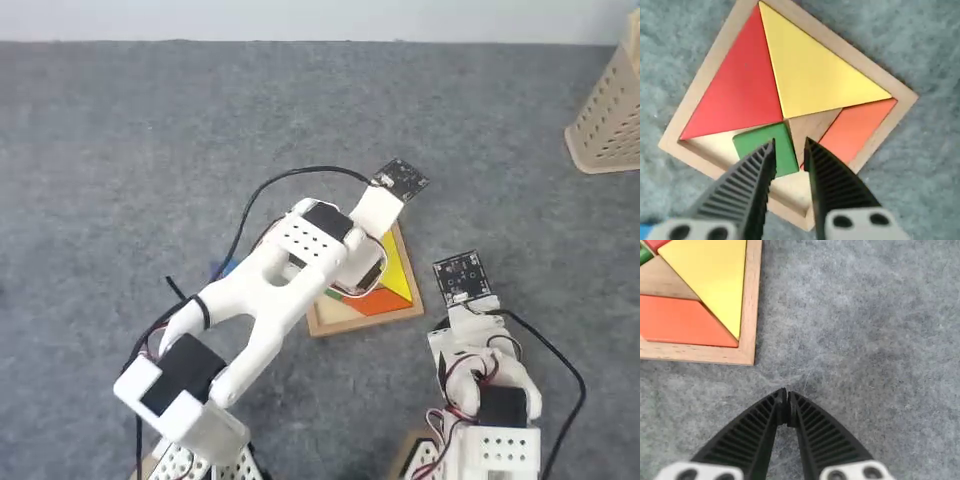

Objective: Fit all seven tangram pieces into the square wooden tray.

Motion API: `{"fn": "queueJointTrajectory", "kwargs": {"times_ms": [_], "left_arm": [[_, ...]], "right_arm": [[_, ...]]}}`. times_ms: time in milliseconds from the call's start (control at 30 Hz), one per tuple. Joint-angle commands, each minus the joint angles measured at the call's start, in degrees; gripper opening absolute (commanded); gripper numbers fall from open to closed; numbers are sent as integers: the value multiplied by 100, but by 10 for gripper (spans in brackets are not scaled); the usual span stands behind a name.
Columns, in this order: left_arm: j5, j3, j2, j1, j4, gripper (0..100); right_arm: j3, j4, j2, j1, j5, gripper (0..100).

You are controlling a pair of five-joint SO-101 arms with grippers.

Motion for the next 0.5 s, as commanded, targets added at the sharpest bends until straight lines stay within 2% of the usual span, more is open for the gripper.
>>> {"fn": "queueJointTrajectory", "kwargs": {"times_ms": [0, 167, 333, 467], "left_arm": [[0, -224, -62, -273, 18, 90], [0, -4, -35, -598, -35, 88], [-88, 752, -35, -598, -818, 88], [-404, 945, -35, -598, -1029, 88]], "right_arm": [[88, 31, 48, 66, 62, 6], [88, 31, 48, 66, 62, 6], [88, 31, 48, 66, 62, 6], [88, 31, 48, 66, 62, 6]]}}
